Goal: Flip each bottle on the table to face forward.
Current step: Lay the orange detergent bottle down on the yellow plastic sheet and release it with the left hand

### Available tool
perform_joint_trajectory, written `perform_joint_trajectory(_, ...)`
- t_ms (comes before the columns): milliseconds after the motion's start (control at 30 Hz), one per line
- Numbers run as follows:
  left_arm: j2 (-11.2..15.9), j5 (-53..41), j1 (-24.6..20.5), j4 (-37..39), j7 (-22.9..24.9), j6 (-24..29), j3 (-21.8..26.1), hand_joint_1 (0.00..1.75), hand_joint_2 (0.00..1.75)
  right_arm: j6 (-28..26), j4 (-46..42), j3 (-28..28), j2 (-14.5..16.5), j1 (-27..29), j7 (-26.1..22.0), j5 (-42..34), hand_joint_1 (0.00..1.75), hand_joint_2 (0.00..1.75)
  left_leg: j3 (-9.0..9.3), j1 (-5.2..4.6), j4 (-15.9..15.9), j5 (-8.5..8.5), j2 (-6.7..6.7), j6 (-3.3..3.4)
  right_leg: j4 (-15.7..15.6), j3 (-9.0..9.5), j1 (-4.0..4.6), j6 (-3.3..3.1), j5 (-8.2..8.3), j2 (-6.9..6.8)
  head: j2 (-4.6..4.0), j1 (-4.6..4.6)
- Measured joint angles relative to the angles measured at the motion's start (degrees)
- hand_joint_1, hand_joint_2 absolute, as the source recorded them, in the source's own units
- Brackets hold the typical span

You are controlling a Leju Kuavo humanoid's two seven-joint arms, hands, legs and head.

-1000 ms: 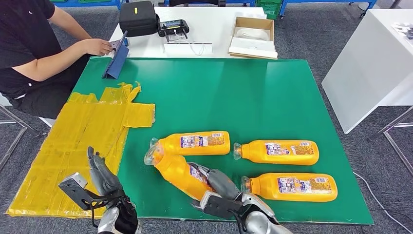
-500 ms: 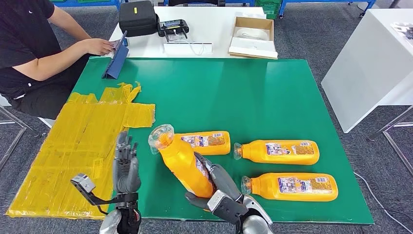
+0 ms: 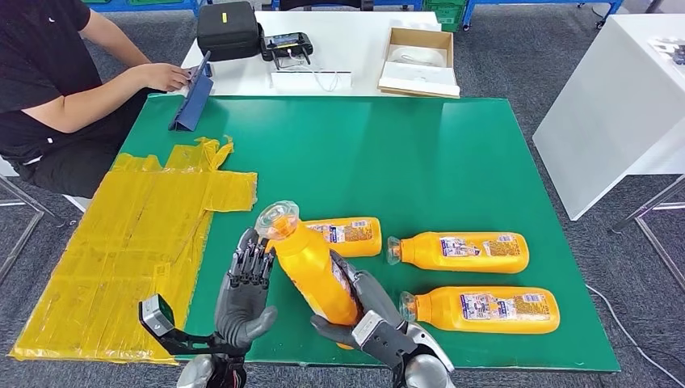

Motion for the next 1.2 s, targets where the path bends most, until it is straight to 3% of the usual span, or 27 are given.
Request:
perform_joint_trajectory(200,0.00,-0.89,0.25,0.00,-0.04,-0.58,0.00,0.00,1.75,0.15,0.51,-0.54,0.20,-0.04,0.13,0.74,1.75,1.75,-0.01,0.00,0.00,0.00,-0.01,0.00,0.00,0.00,-0.01,0.00,0.00,0.00,0.01,0.01)
perform_joint_trajectory(400,0.00,-4.04,-0.03,0.42,-0.02,0.54,-0.15,0.00,1.75,2.83,5.22,1.58,-0.19,-2.85,4.61,5.82,1.75,1.75,0.01,0.00,0.00,0.01,0.01,0.01,0.00,0.00,-0.02,0.00,0.00,0.00,0.00,0.01)
perform_joint_trajectory(867,0.00,-4.41,-0.20,1.19,-0.02,0.83,-0.14,0.00,1.75,3.20,10.70,3.68,-0.22,-5.74,4.70,6.37,1.75,1.75,-0.02,0.00,0.00,0.01,0.01,0.01,0.00,-0.02,-0.01,0.01,0.00,0.00,0.00,0.01)
perform_joint_trajectory(1067,0.02,-6.74,-0.41,1.66,-0.08,3.87,-0.03,0.04,1.75,4.16,13.66,8.92,0.45,-9.46,5.73,8.50,1.75,1.75,-0.01,0.00,0.00,0.02,0.03,0.01,0.00,-0.01,0.00,0.00,0.01,0.02,0.00,0.01)
perform_joint_trajectory(1200,0.10,-9.02,-0.59,1.96,-0.22,6.95,0.41,1.75,1.75,4.19,15.17,13.81,0.89,-11.99,7.18,8.22,1.75,1.75,-0.01,0.00,0.00,0.02,0.01,0.00,0.01,-0.01,0.01,0.00,0.01,0.01,0.00,0.00)
